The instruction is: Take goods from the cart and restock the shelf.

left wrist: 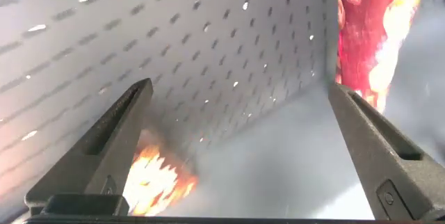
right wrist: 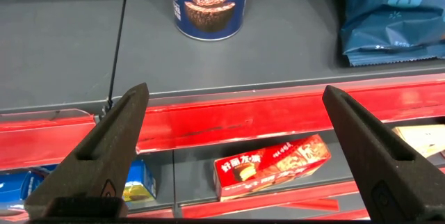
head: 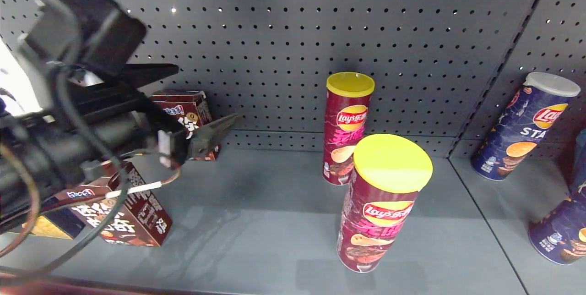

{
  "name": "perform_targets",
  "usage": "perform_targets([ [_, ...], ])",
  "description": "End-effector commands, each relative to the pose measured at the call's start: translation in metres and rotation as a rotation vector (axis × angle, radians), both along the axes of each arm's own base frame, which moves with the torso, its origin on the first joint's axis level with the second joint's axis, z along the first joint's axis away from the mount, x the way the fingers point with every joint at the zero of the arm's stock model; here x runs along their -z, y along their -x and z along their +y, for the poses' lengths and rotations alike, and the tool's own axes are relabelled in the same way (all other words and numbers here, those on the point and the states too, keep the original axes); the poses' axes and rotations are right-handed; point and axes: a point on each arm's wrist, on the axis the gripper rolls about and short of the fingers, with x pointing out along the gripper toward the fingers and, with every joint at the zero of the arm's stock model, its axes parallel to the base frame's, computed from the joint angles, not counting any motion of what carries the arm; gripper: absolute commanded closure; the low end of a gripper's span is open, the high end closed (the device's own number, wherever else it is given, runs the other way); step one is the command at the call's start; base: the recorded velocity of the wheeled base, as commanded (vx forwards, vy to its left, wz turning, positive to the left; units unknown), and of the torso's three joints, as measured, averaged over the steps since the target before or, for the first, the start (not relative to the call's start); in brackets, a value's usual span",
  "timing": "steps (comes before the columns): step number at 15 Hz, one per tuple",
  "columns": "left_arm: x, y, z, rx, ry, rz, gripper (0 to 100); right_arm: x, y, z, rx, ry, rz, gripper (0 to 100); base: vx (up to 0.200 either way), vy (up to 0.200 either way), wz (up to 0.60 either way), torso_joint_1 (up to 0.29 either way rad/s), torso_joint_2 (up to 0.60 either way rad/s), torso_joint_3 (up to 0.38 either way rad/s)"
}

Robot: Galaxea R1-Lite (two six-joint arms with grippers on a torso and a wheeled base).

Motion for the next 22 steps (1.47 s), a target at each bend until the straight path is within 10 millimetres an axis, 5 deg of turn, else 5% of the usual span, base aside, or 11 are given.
perform_targets([
  [1,0.01,0.077,0.052,-0.048,0.019,-0.088,0,0.0,0.0,0.0,-0.002,0.0,0.002,0,0.0,0.0,0.0,0.0,0.0,0.0],
  [5,0.023,0.129,0.09,-0.121,-0.017,-0.043,0,0.0,0.0,0.0,-0.012,-0.01,0.001,0,0.0,0.0,0.0,0.0,0.0,0.0],
  [6,0.025,0.137,0.095,-0.13,-0.016,-0.044,0,-0.013,0.001,0.0,0.014,-0.022,-0.077,0,0.0,0.0,0.0,0.0,0.0,0.0],
  [7,0.027,0.138,0.096,-0.137,-0.019,-0.04,0,-0.071,0.0,-0.001,0.013,-0.041,-0.225,0,0.0,0.0,0.0,0.0,0.0,0.0],
  [9,0.028,0.137,0.096,-0.143,-0.021,-0.038,0,-0.121,0.011,0.002,-0.151,-0.075,-0.267,0,0.0,0.0,0.0,0.0,0.0,0.0],
  [13,0.038,0.135,0.096,-0.183,-0.033,-0.008,0,-0.185,0.042,0.011,-0.665,-0.078,-0.219,0,0.0,0.0,0.0,0.0,0.0,0.0],
  [14,0.038,0.135,0.096,-0.183,-0.033,-0.008,0,-0.185,0.042,0.011,-0.665,-0.078,-0.219,0,0.0,0.0,0.0,0.0,0.0,0.0],
  [15,0.039,0.134,0.096,-0.184,-0.036,-0.004,0,-0.215,0.026,0.014,-0.778,-0.039,-0.203,0,0.0,0.0,0.0,0.0,0.0,0.0],
  [16,0.039,0.134,0.096,-0.184,-0.036,-0.004,0,-0.223,0.016,0.014,-0.802,-0.007,-0.189,0,0.0,0.0,0.0,0.0,0.0,0.0],
  [22,0.038,0.135,0.098,-0.22,-0.03,-0.013,0,-0.239,-0.043,0.011,-0.845,0.043,-0.091,0,0.0,0.0,0.0,0.0,0.0,0.0],
])
